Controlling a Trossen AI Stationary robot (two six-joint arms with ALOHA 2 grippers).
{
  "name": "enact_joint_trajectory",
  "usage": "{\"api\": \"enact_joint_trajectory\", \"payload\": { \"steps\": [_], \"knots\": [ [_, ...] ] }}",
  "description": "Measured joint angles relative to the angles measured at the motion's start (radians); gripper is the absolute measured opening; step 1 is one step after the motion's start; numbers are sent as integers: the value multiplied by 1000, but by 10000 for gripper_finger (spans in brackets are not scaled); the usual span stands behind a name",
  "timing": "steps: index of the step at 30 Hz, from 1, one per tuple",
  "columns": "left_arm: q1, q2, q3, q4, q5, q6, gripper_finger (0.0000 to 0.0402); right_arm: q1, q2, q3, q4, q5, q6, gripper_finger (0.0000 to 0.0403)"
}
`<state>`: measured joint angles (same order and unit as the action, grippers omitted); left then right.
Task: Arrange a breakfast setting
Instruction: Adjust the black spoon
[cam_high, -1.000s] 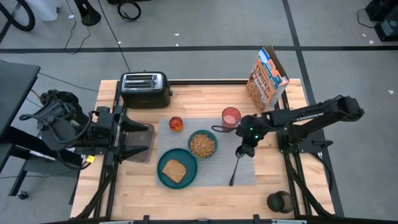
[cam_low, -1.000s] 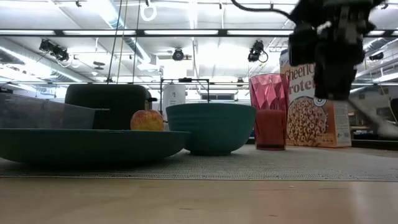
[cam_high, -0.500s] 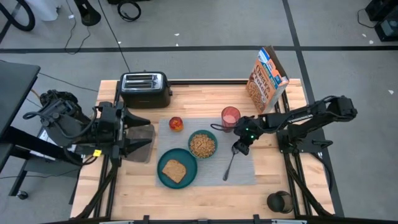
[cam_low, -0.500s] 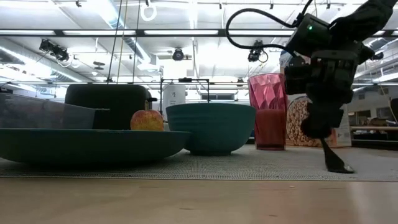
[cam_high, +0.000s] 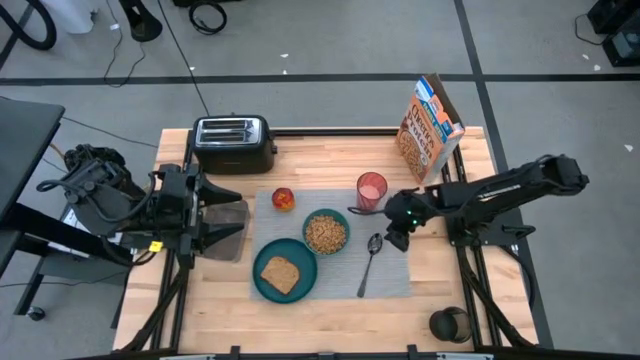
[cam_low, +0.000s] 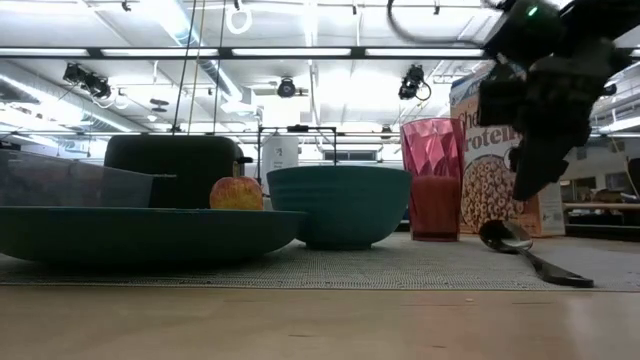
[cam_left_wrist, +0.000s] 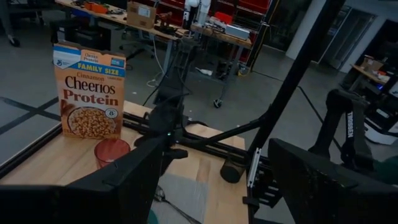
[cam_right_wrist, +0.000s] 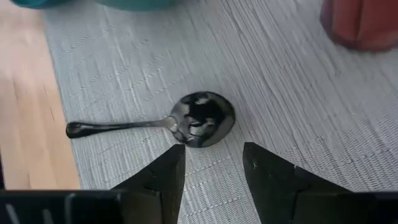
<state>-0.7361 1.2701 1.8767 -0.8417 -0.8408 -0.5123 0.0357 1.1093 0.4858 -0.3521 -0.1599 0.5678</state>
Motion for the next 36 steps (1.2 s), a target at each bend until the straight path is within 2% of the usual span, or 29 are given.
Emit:
{"api": "enact_joint_trajectory", "payload": {
  "steps": [4,7,10,14,18,23,36],
  "knots": [
    [0,0,0,0,0,0,298,127,-36,0,8,134,-27,168],
    [0,0,0,0,0,0,298,242,-14,0,44,205,-16,168],
    [0,0,0,-1,0,1,298,327,43,0,78,244,34,168],
    [0,0,0,-2,-1,1,298,382,134,0,123,242,79,168],
    [0,0,0,-1,-2,1,298,388,216,0,201,243,70,168],
    [0,0,0,0,-4,0,298,346,282,0,201,263,59,168],
    [0,0,0,6,-4,-23,298,242,272,0,222,347,-21,168]
  ]
}}
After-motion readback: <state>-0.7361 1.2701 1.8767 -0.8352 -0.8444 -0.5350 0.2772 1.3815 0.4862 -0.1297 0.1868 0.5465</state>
